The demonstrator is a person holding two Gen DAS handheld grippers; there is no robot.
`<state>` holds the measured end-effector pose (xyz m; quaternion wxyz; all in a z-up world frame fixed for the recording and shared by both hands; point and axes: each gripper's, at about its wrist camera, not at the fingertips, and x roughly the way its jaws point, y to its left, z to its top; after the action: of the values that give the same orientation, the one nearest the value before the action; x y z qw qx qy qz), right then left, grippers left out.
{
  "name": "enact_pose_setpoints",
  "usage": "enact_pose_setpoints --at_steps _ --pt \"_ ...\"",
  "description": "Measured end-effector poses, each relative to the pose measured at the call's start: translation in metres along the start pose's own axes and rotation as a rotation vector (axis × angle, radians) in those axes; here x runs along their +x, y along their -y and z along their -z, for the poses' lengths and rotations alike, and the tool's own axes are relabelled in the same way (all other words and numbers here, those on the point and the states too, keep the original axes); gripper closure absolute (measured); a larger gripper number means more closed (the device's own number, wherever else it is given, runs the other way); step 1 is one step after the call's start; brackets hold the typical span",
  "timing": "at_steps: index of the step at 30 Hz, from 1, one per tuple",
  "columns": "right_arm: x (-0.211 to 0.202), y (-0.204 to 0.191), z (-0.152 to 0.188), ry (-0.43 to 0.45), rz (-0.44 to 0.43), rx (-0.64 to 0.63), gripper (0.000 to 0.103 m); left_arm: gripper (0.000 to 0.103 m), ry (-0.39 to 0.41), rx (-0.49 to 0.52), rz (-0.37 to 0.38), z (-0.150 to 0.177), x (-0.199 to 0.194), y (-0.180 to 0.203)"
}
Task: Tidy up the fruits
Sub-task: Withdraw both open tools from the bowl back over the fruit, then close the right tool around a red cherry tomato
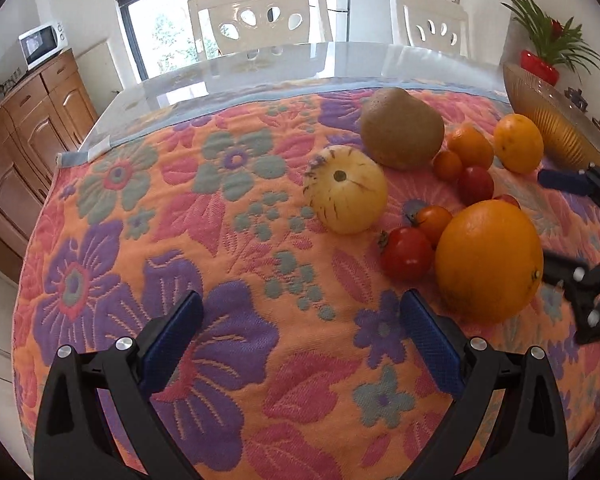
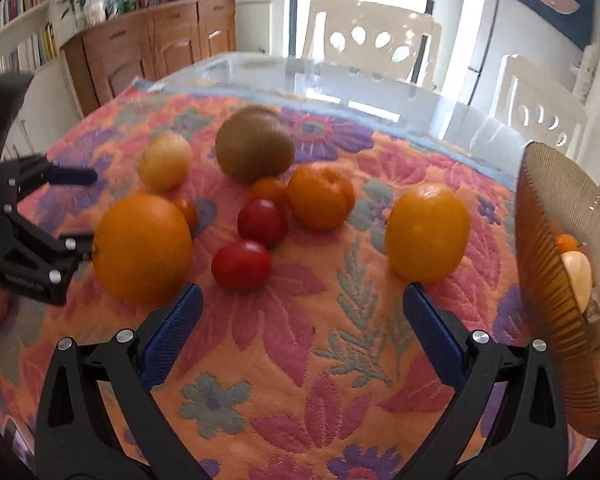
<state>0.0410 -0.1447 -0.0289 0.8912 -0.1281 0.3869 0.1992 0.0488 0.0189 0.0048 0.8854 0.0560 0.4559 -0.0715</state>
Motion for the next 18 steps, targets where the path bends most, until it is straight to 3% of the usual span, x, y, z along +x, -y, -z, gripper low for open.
enact_pose_setpoints --at_steps 5,12,15,17,18 --pt "0.010 -0.007 -0.001 -0.035 0.012 -0.035 0.003 0.005 0.004 0.013 -0.004 -0.004 0.002 0.003" --pt "0.014 0.005 -0.001 -0.048 -0.052 0.026 0.004 0.005 0.010 0.008 0.010 -0.008 0.006 0.005" --pt "0.010 0.003 -0.002 -0.026 -0.063 0.014 0.022 0.005 0.016 0.033 0.011 -0.011 0.006 0.011" --pt "0.007 0.000 -0.002 -0.009 -0.088 -0.008 0.043 0.005 0.018 0.044 0.011 -0.013 0.007 0.015" --pt "0.007 -0.002 -0.002 -0.005 -0.094 -0.014 0.045 0.005 0.019 0.044 0.014 -0.014 0.007 0.016"
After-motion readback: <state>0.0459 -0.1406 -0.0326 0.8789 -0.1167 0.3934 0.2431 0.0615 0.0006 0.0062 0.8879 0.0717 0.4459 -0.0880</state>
